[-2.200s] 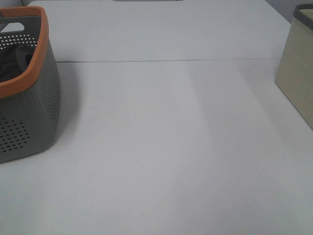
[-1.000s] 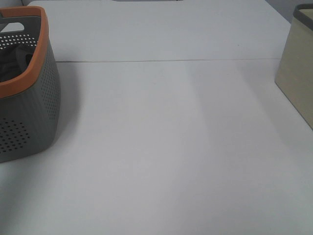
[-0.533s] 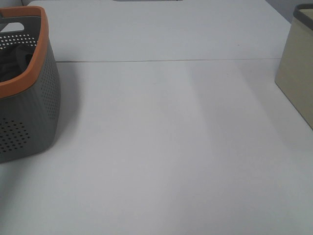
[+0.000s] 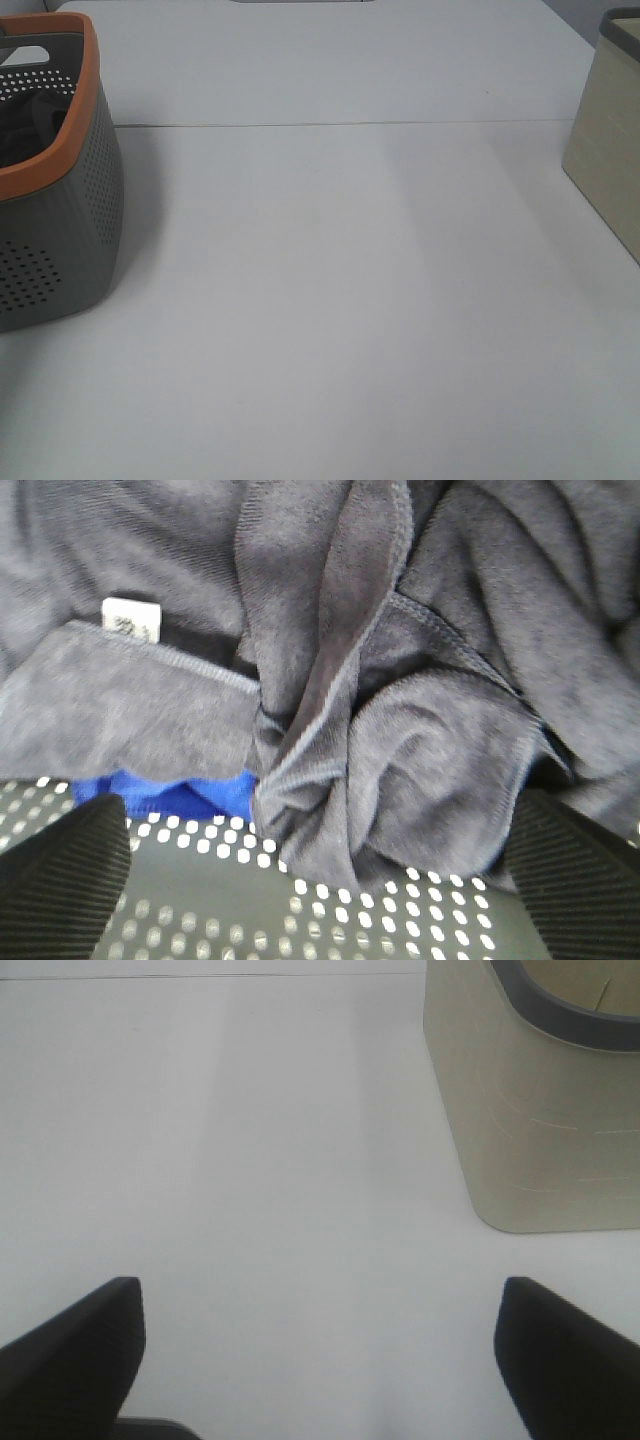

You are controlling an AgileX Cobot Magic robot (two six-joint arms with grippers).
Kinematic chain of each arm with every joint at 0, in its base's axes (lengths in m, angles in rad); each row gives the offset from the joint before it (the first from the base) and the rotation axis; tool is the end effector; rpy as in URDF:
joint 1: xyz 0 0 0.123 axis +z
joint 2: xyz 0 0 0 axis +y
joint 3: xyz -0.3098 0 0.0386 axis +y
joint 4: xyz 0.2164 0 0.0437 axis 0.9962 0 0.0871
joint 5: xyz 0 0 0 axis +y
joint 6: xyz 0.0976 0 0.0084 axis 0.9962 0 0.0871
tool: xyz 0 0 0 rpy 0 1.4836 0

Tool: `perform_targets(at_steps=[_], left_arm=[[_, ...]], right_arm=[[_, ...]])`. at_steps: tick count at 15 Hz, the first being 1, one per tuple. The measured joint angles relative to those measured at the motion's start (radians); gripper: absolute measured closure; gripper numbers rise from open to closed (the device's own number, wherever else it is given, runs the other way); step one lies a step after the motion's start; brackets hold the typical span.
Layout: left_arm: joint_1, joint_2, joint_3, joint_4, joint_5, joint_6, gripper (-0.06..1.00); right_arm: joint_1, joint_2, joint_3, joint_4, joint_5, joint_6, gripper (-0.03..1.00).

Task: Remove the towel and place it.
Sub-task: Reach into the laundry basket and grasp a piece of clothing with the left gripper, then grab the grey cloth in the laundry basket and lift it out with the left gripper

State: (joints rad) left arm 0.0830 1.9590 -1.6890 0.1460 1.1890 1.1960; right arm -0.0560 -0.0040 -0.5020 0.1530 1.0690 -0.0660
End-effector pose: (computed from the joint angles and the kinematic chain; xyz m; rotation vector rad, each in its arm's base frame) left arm 0.3902 0.0457 0.2844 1.6614 2.5527 0.3539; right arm -0.0546 0.0162 0.2593 -0.0186 2.0386 0.1067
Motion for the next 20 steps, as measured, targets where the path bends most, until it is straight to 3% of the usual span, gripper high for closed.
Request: perform_targets(at_steps=[6,9,13,20], left_arm=[[-0.024,0.140,-0.001,0.058,-0.069,-0.039,0.03],[-0.024,0.183,-0.001,0.089,-0.093,-0.086,0.18],[-0.024,0.184,-0.001,0.114,-0.102,-0.098,0.46],[-0.024,0.208,-0.001,0.108,-0.085,-0.107,0.53]], right_arm=[[0.000,0.000,0.000,0.000,0.000,0.000,0.12],[0.000,0.000,0.000,0.000,0.000,0.000,0.12],[0.000,0.000,0.000,0.000,0.000,0.000,0.12],[0.000,0.000,0.000,0.000,0.000,0.000,0.12]])
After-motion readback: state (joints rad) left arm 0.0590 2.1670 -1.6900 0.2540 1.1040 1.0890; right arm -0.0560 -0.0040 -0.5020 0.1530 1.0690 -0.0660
